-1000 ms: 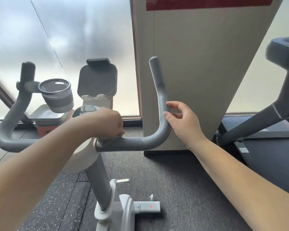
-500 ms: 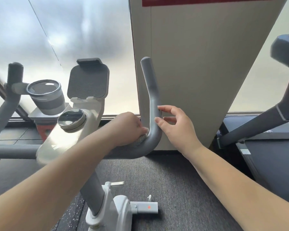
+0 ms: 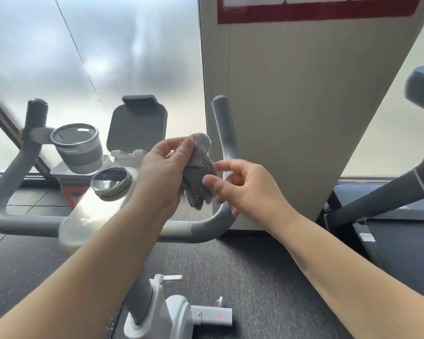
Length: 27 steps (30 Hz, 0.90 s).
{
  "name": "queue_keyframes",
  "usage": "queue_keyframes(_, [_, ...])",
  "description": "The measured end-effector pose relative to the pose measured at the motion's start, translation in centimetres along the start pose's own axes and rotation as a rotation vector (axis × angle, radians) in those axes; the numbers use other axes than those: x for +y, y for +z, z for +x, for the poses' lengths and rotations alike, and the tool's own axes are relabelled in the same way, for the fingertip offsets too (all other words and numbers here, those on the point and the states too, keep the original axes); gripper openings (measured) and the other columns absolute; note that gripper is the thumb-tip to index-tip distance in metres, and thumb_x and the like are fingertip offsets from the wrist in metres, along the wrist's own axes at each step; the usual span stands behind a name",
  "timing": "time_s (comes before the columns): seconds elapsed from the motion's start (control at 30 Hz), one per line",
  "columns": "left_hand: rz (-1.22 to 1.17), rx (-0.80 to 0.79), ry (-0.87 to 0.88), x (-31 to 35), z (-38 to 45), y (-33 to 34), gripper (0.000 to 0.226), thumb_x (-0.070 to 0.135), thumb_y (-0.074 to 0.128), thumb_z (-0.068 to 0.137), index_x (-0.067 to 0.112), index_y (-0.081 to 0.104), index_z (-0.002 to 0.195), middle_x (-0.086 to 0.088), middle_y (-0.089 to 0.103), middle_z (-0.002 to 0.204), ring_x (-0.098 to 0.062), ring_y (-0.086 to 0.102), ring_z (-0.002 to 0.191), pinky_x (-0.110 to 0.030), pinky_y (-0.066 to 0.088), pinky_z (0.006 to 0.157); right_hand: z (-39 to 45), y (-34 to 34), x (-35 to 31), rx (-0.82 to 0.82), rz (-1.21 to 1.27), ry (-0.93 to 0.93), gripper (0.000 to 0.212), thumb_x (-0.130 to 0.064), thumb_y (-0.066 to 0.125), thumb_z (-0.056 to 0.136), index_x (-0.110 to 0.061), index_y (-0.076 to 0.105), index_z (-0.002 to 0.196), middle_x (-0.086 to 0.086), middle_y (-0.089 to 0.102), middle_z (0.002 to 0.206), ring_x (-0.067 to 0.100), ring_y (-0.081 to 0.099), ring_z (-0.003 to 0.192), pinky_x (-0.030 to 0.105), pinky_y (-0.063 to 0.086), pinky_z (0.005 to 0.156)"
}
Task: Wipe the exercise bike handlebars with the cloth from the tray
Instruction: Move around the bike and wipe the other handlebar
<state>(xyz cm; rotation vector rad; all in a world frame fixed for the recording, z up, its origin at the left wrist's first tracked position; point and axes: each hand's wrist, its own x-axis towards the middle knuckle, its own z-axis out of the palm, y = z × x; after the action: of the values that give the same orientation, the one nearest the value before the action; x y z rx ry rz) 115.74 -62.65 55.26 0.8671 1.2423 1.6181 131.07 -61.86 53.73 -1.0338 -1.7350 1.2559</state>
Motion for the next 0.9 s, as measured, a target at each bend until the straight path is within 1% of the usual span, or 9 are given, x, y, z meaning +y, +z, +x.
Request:
queue_keyframes(0.1, [-0.107, -0.008, 0.008, 0.5, -0.1, -0.5, 0.037, 0.023, 0.061, 0.087, -0.001, 0.056, 0.115, -0.011, 0.064, 0.087, -0.017, 0.065, 0.07, -0.037, 0.056, 0.069, 0.5, 1.4, 0.0, -0.024, -0.139, -0.019, 0.019, -0.028, 0.079, 0.075, -0.021, 0.069, 0.089, -0.011, 0.045, 0.049, 0.001, 0.04, 0.042, 0.016, 0.034, 0.049])
queue_keyframes(0.17, [-0.09, 0.025, 0.025, 0.8, 0.0, -1.1, 0.034, 0.022, 0.061, 0.088, -0.001, 0.056, 0.112, -0.011, 0.064, 0.086, -0.017, 0.065, 0.067, -0.034, 0.057, 0.062, 0.8, 1.7, 0.0, 0.039, -0.146, -0.065, 0.015, -0.022, 0.079, 0.074, -0.021, 0.07, 0.085, -0.011, 0.045, 0.058, 0.002, 0.04, 0.046, 0.013, 0.032, 0.051])
queue_keyframes(0.3, [0.021, 0.063, -0.086, 1.2, 0.0, -2.4, 0.014, 0.02, 0.064, 0.088, 0.007, 0.061, 0.092, -0.007, 0.065, 0.073, -0.016, 0.063, 0.052, -0.028, 0.05, 0.041, 1.1, 1.9, 0.1, 0.136, -0.129, -0.235, 0.024, -0.015, 0.083, 0.069, -0.027, 0.069, 0.085, -0.01, 0.052, 0.111, -0.006, 0.051, 0.098, 0.003, 0.036, 0.08])
queue_keyframes(0.4, [0.083, -0.087, -0.248, 1.2, -0.1, -2.8, 0.012, 0.018, 0.061, 0.089, 0.007, 0.062, 0.093, -0.013, 0.063, 0.081, -0.022, 0.061, 0.061, -0.034, 0.053, 0.056, 1.2, 2.3, 0.2, 0.045, -0.04, -0.319, 0.026, -0.008, 0.08, 0.072, -0.019, 0.067, 0.092, -0.011, 0.045, 0.14, 0.001, 0.043, 0.128, 0.007, 0.034, 0.098])
queue_keyframes(0.47, [0.097, -0.194, -0.293, 1.0, -0.1, -3.2, 0.022, 0.026, 0.057, 0.092, 0.006, 0.064, 0.1, -0.016, 0.064, 0.088, -0.025, 0.061, 0.07, -0.034, 0.053, 0.061, 1.2, 2.5, 0.1, -0.026, 0.06, -0.332, 0.027, -0.004, 0.076, 0.076, -0.015, 0.061, 0.096, -0.004, 0.051, 0.139, 0.005, 0.049, 0.126, 0.012, 0.04, 0.096])
queue_keyframes(0.57, [0.14, -0.243, -0.299, 1.0, -0.1, -3.5, 0.055, 0.051, 0.051, 0.089, 0.004, 0.065, 0.113, -0.017, 0.065, 0.097, -0.026, 0.062, 0.082, -0.038, 0.055, 0.07, 1.1, 2.6, -0.1, -0.011, 0.146, -0.318, 0.034, -0.01, 0.075, 0.078, -0.021, 0.051, 0.099, 0.005, 0.067, 0.108, 0.017, 0.066, 0.098, 0.032, 0.054, 0.084])
queue_keyframes(0.67, [0.198, -0.297, -0.196, 1.0, -0.6, -3.6, 0.071, 0.06, 0.048, 0.08, -0.001, 0.063, 0.113, -0.018, 0.069, 0.102, -0.028, 0.068, 0.09, -0.039, 0.056, 0.077, 1.2, 1.9, -0.2, 0.025, 0.208, -0.289, 0.047, -0.007, 0.074, 0.079, -0.024, 0.047, 0.113, 0.006, 0.065, 0.1, 0.016, 0.068, 0.087, 0.03, 0.057, 0.072])
queue_keyframes(0.77, [0.291, -0.33, 0.018, 0.9, -1.5, -3.2, 0.053, 0.045, 0.068, 0.075, 0.012, 0.061, 0.115, -0.014, 0.068, 0.11, -0.028, 0.069, 0.098, -0.041, 0.056, 0.083, 1.7, 1.1, -0.4, 0.096, 0.22, -0.271, 0.052, -0.013, 0.078, 0.075, -0.026, 0.05, 0.117, 0.006, 0.065, 0.096, 0.019, 0.067, 0.085, 0.029, 0.056, 0.07])
queue_keyframes(0.9, [0.363, -0.266, 0.143, 0.7, -1.4, -2.3, 0.045, 0.022, 0.08, 0.063, 0.017, 0.066, 0.105, -0.007, 0.074, 0.098, -0.025, 0.072, 0.088, -0.043, 0.056, 0.084, 1.9, 0.2, 0.2, 0.179, 0.251, -0.233, 0.044, -0.035, 0.079, 0.069, -0.023, 0.059, 0.106, 0.01, 0.067, 0.095, 0.025, 0.067, 0.086, 0.039, 0.057, 0.077])
